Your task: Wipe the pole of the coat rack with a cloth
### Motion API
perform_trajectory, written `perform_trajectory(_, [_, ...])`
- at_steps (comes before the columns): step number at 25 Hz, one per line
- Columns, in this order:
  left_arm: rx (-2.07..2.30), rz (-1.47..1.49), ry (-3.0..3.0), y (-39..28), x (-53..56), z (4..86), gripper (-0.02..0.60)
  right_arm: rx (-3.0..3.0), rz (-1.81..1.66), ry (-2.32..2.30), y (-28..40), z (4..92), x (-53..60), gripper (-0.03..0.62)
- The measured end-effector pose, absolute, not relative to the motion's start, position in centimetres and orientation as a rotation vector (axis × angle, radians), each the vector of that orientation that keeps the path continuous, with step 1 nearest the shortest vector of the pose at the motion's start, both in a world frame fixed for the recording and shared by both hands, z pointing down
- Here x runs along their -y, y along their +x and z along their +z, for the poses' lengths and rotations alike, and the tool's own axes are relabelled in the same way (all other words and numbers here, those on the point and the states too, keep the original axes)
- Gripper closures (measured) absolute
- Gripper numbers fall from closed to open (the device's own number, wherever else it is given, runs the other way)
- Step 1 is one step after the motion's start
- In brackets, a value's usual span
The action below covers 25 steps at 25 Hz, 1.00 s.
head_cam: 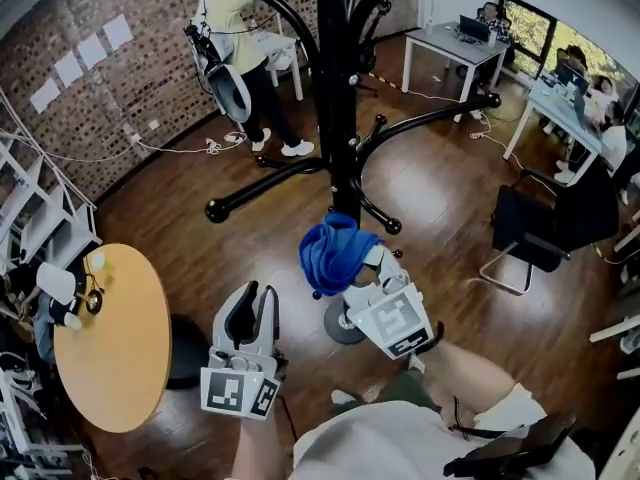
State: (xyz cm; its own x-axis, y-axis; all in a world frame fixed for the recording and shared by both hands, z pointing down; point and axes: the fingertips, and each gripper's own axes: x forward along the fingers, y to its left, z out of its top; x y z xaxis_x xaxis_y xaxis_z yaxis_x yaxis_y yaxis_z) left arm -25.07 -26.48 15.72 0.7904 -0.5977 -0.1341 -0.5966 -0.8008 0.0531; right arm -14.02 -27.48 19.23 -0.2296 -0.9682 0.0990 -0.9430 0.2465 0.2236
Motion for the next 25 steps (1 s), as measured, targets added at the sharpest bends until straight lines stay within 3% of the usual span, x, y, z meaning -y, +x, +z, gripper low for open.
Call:
perform_trajectory(5, [0.942, -0.204, 2.972, -24.2, 25.3, 16.4, 0.491, 2.301, -0.268, 1.911, -12.5, 17.9, 29.7, 0.496])
perform_trajectory(10, [0.941, -0.139, 2.949, -23.8, 25.0, 18.3, 0.491, 2.257, 0.152, 1.859, -12.3, 34.2, 30.1, 0.496])
perform_trajectory(13, [0.957, -0.100, 2.938, -23.7, 25.0, 19.2, 0.491, 2.215, 0.291, 1.812, -12.4, 39.4, 29.6, 0.496])
perform_trajectory(17, [0.964, -0.080, 2.941, -22.5, 25.1, 19.8, 0.491, 2.371, 0.182, 1.842, -12.0, 34.1, 27.8, 0.496])
perform_trajectory(25, [1.050, -0.120, 2.962, -15.1, 24.1, 17.9, 0.491, 2.687, -0.264, 1.650, -3.1, 18.8, 26.8, 0.496])
